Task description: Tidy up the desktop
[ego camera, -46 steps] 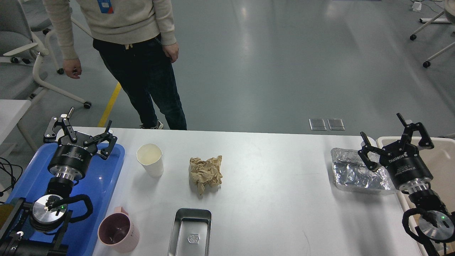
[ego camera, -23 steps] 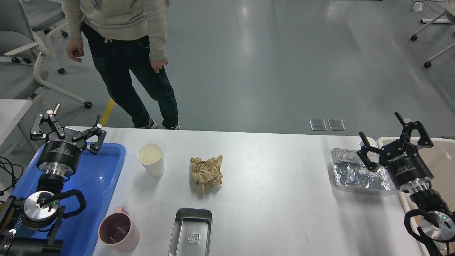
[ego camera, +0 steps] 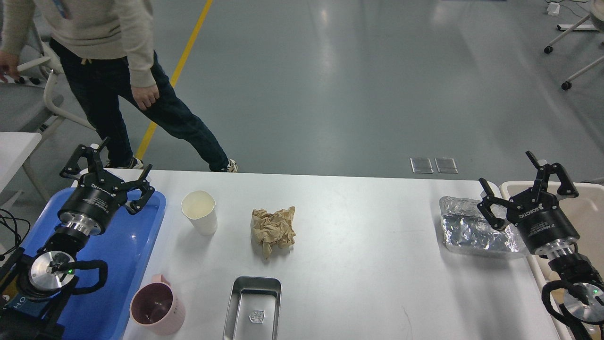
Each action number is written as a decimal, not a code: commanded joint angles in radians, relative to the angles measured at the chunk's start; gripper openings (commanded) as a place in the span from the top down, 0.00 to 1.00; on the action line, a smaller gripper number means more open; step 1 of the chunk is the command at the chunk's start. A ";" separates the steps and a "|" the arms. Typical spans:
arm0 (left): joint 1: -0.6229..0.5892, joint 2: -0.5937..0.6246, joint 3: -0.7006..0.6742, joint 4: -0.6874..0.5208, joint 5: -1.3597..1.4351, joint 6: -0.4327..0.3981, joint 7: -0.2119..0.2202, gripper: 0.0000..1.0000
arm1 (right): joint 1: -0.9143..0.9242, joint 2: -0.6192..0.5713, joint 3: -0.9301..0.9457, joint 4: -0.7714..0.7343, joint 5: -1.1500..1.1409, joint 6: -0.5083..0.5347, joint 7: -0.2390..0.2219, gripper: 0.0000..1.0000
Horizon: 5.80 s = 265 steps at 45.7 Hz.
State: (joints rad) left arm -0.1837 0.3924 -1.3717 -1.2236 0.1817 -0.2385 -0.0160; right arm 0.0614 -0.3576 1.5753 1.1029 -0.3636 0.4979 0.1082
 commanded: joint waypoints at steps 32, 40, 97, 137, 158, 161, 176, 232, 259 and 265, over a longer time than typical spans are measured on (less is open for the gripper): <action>-0.054 0.841 0.471 -0.395 0.208 0.082 0.088 0.04 | -0.005 -0.026 -0.009 -0.002 -0.006 0.001 -0.004 0.00; -0.040 0.937 0.474 -0.444 0.252 0.081 0.065 0.04 | -0.002 -0.026 -0.009 -0.002 -0.051 -0.001 -0.004 0.00; 0.000 0.967 0.652 -0.482 0.711 -0.077 0.061 0.04 | -0.006 -0.057 -0.021 0.003 -0.064 0.007 -0.005 0.00; -0.002 0.741 0.832 -0.409 1.007 -0.074 0.061 0.06 | -0.028 -0.052 -0.020 0.002 -0.064 0.011 0.001 0.00; 0.010 0.649 0.852 -0.392 1.138 -0.067 0.060 0.20 | -0.043 -0.052 -0.011 0.000 -0.064 0.036 0.002 0.00; 0.012 0.646 0.853 -0.387 1.138 -0.067 0.061 0.25 | -0.043 -0.053 -0.011 0.000 -0.064 0.034 0.002 0.00; 0.013 0.652 0.853 -0.369 1.119 -0.068 0.064 0.39 | -0.043 -0.054 -0.009 -0.003 -0.066 0.034 0.002 0.00; 0.030 0.970 0.632 -0.499 1.013 -0.185 0.021 1.00 | -0.038 -0.061 -0.008 -0.009 -0.066 0.030 0.002 0.00; 0.032 1.214 0.528 -0.470 0.869 -0.234 -0.061 1.00 | -0.035 -0.064 -0.008 -0.008 -0.066 0.031 0.002 0.00; 0.044 1.201 0.559 -0.407 0.868 -0.245 -0.059 0.98 | -0.037 -0.064 -0.008 -0.008 -0.066 0.031 0.002 0.00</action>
State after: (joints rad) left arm -0.1479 1.6066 -0.8368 -1.6814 1.0488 -0.4749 -0.0764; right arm 0.0254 -0.4213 1.5674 1.0948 -0.4297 0.5292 0.1105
